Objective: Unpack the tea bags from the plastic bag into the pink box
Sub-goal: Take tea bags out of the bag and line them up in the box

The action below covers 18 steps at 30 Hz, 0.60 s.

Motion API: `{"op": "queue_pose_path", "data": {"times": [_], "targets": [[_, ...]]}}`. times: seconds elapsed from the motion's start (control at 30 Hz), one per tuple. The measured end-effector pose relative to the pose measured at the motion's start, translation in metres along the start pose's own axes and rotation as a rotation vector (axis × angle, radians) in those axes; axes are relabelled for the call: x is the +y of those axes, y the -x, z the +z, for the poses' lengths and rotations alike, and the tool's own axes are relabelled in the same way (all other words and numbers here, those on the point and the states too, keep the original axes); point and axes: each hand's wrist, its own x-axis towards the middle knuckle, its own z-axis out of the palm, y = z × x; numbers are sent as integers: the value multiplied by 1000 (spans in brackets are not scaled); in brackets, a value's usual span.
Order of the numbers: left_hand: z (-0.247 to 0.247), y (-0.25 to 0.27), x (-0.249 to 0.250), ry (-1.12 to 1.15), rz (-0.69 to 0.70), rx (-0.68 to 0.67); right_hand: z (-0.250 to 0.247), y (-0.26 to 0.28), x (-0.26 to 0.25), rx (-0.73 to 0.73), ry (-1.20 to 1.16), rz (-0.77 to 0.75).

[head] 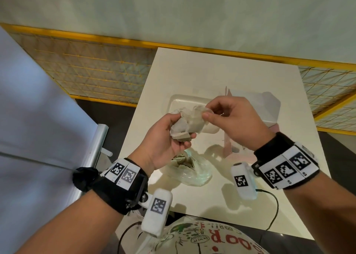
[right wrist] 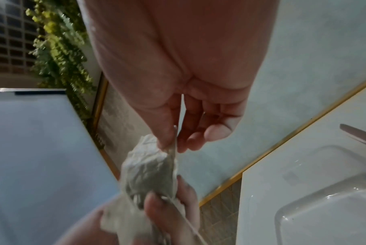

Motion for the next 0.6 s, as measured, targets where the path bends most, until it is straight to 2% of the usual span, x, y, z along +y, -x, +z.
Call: {"op": "queue_pose_path", "data": {"times": [0.17, 0.37, 0.47, 0.6], "targets": [[-5, -2, 1, 22, -3, 57, -23, 6, -13, -60, -113, -42], [-1, -4, -2, -49, 23, 39, -34, 6, -22, -256, -243, 90], [2, -4, -4, -122, 87, 3, -19, 1, -15, -257, -103, 166], [4, -2, -4, -203, 146, -17, 3, -1, -3, -124, 102, 173]]}}
